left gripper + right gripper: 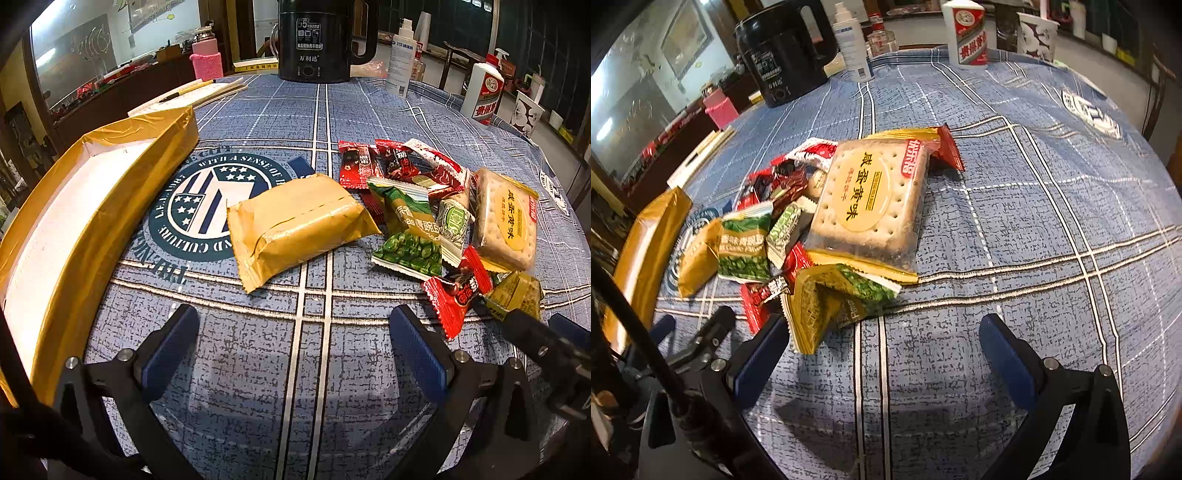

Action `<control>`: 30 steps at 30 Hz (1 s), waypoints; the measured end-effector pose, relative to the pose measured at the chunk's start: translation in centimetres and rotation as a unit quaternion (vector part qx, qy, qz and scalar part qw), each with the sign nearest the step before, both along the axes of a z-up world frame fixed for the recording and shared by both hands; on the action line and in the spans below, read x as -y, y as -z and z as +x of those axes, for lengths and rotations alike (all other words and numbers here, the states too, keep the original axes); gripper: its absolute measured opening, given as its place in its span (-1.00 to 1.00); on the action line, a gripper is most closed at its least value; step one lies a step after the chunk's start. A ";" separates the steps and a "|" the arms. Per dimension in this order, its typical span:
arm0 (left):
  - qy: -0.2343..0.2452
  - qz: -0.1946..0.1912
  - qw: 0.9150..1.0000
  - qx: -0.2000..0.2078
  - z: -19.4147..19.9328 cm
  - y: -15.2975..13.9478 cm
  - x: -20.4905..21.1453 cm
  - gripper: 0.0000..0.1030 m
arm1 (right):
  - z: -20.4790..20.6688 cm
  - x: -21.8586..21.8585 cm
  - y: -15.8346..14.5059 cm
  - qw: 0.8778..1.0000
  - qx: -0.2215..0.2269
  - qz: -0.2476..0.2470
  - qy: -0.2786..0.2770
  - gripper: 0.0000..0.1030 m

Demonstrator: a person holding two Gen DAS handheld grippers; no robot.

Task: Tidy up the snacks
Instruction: 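Move the left tool to the yellow package while the right tool approaches the green pea bag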

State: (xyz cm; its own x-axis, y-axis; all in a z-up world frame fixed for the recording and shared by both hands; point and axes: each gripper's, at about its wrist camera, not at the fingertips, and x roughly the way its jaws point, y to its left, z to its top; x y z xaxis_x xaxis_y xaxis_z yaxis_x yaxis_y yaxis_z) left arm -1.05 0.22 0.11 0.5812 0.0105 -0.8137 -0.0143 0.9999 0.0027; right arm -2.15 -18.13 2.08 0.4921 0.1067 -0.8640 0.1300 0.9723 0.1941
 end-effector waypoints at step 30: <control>0.117 -0.030 0.990 -0.078 -2.8 -2.2 -0.9 0.15 | 1.9 -1.9 -1.5 1.000 -0.021 0.012 -0.017 0.25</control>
State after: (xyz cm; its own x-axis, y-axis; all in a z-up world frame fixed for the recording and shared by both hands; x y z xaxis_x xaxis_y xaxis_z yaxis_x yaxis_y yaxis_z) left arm -3.82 1.09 2.36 0.4298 -0.1610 -0.8885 0.2139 0.9741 -0.0731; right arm -0.23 -16.25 3.60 0.4507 0.1444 -0.8810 0.1046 0.9715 0.2127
